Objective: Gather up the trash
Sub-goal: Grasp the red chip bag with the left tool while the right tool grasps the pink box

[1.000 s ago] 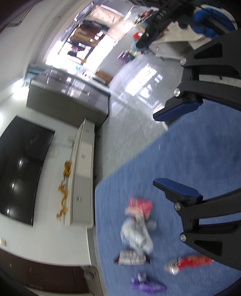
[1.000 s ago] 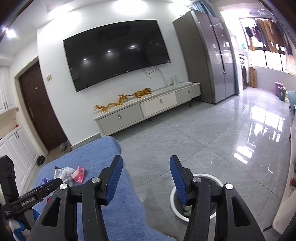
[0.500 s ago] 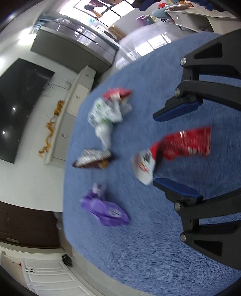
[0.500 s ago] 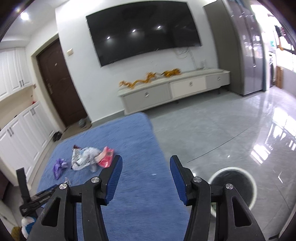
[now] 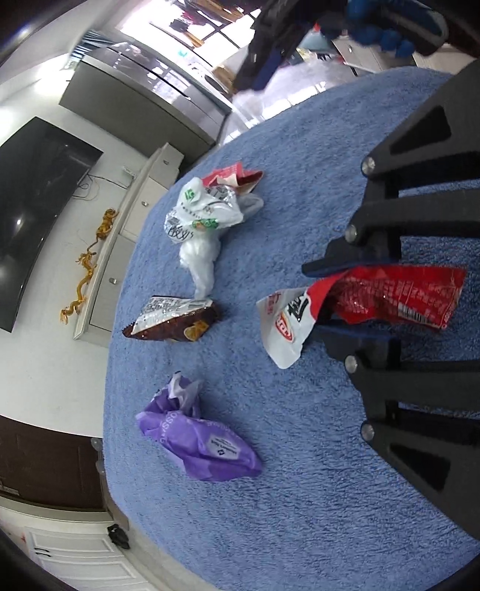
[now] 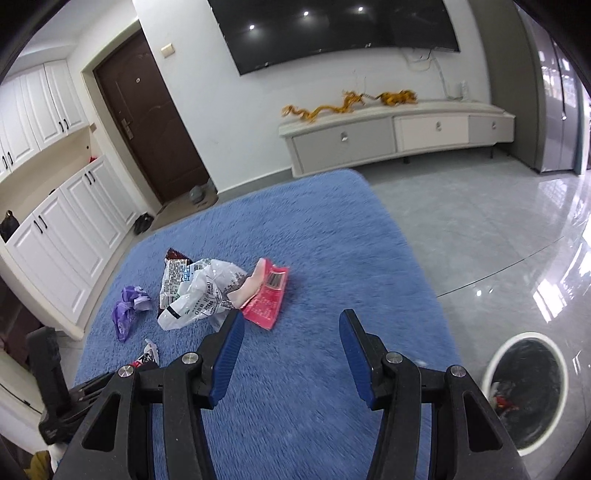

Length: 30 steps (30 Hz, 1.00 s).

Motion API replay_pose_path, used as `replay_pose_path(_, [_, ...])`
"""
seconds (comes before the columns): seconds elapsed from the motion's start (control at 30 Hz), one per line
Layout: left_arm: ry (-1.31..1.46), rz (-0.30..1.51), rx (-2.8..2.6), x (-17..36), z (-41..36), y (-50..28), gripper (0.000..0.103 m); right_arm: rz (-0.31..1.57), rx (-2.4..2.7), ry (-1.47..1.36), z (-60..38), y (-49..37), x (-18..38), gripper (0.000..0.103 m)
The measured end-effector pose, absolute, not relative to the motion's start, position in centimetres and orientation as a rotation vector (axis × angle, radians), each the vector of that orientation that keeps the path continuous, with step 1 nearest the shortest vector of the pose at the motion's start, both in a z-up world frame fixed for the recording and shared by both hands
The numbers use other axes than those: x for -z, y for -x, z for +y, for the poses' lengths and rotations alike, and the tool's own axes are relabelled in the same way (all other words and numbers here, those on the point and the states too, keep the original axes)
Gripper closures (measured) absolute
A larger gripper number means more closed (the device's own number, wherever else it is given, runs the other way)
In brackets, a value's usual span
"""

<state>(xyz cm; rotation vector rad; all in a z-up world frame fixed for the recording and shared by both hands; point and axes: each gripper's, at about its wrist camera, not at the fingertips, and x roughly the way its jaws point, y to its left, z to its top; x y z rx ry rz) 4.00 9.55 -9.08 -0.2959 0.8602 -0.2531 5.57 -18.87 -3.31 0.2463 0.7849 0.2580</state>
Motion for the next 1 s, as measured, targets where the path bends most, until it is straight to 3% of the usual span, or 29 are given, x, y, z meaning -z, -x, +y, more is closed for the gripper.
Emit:
replay_pose_path(0.6, [0.372,0.843,0.287,9.2,11.1,-3.4,0.081,0.908,-0.313,-0.332,-16.2,-14.3,8.1,0.052])
replay_pose_path(0.7, [0.4,0.829,0.286,9.3,11.8,-3.3,0.081,0.914,-0.324,-0.31,-16.0,-14.0,8.3,0.066])
replay_pose_path(1.0, [0.409,0.807,0.283,9.2,12.6,-2.7,0.082,0.89,-0.335,-0.334,-17.5,-11.8,7.7,0.075])
